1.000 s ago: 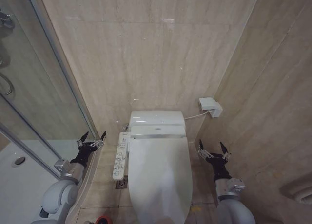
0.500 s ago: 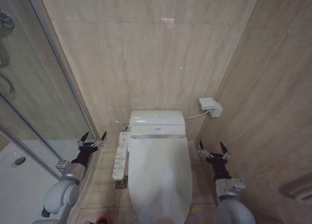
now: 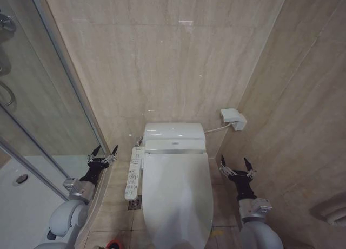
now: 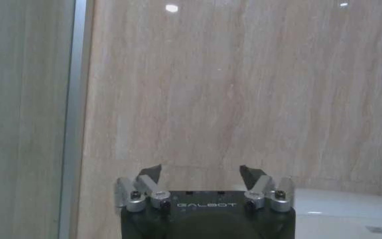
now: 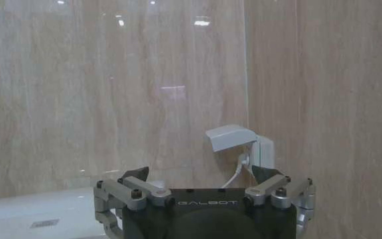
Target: Open the toilet lid, clean the toilet bowl with a toilet brush, close the toilet lid, and flush.
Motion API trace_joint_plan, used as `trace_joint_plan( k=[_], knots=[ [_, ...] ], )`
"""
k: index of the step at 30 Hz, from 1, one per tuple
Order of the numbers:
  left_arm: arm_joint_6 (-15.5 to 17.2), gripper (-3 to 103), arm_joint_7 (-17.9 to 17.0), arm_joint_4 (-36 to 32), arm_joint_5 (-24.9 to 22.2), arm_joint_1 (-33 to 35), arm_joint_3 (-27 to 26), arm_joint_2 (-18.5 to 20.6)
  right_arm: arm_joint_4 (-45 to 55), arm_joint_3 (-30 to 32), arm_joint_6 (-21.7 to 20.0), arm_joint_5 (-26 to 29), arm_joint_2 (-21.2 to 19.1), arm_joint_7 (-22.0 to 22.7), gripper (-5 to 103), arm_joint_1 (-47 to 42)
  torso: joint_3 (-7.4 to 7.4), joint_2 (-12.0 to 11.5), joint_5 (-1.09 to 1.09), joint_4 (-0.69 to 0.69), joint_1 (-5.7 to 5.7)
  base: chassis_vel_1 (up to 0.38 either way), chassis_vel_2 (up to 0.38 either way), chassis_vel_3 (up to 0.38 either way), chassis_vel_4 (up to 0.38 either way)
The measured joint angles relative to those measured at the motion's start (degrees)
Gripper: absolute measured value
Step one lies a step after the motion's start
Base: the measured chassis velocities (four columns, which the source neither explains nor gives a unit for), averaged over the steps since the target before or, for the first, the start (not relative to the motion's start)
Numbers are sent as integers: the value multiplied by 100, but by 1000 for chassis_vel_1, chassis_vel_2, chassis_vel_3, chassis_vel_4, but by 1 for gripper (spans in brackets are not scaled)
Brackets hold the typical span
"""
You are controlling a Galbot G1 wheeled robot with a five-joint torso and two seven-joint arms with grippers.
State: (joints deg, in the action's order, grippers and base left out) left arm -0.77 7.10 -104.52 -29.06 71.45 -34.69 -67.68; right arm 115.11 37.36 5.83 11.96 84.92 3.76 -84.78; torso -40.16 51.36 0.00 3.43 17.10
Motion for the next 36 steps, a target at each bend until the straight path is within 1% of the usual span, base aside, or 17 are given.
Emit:
trace_joint_plan(
  k=[5, 6, 12, 13, 20, 21, 23, 28, 29, 34, 35, 36],
  knots=[
    [-23, 84, -2, 40, -23, -27, 9, 0, 0, 0, 0, 0, 0, 0, 100, 0, 0, 0, 0, 0, 0, 0, 0, 0, 0],
    [-33, 56, 0, 48, -30, -37, 10, 2, 0, 0, 0, 0, 0, 0, 100, 0, 0, 0, 0, 0, 0, 0, 0, 0, 0],
    [-39, 56, -46, 78, -45, -78, 45, 17, 0, 0, 0, 0, 0, 0, 100, 0, 0, 0, 0, 0, 0, 0, 0, 0, 0],
    [-40, 29, -49, 85, -48, -83, 54, 20, 0, 0, 0, 0, 0, 0, 100, 0, 0, 0, 0, 0, 0, 0, 0, 0, 0],
    [-56, 29, -109, 191, -92, -192, 148, 99, 0, 0, 0, 0, 0, 0, 100, 0, 0, 0, 0, 0, 0, 0, 0, 0, 0],
    [-55, 56, -128, 219, -123, -240, 172, 133, 0, 0, 0, 0, 0, 0, 100, 0, 0, 0, 0, 0, 0, 0, 0, 0, 0],
    [-55, 56, -164, 268, -170, -318, 211, 183, 0, 0, 0, 0, 0, 0, 100, 0, 0, 0, 0, 0, 0, 0, 0, 0, 0],
    [-83, 56, -245, 615, -358, -813, 372, 397, 0, 0, 0, 0, 0, 0, 100, 0, 0, 0, 0, 1, 0, 0, 0, 0, 0],
    [-85, 84, -247, 684, -394, -906, 392, 447, -1, 0, 0, 0, 0, 0, 100, 0, 0, 0, 0, 2, 0, 0, 0, 0, 0],
    [-122, 84, -206, 1018, -562, -1222, 487, 583, 0, 0, 0, 0, 0, 0, 100, 0, 0, 0, 0, -1, 0, 0, 0, 0, 0],
    [-149, 98, -170, 1103, -592, -1293, 516, 594, 0, 0, 0, 0, 0, 0, 100, 0, 0, 0, 0, -1, 0, 0, 0, 0, 0],
    [-149, 98, -170, 1103, -592, -1293, 516, 594, 0, 0, 0, 0, 0, 0, 100, 0, 0, 0, 0, -1, 0, 0, 0, 0, 0]
  ],
)
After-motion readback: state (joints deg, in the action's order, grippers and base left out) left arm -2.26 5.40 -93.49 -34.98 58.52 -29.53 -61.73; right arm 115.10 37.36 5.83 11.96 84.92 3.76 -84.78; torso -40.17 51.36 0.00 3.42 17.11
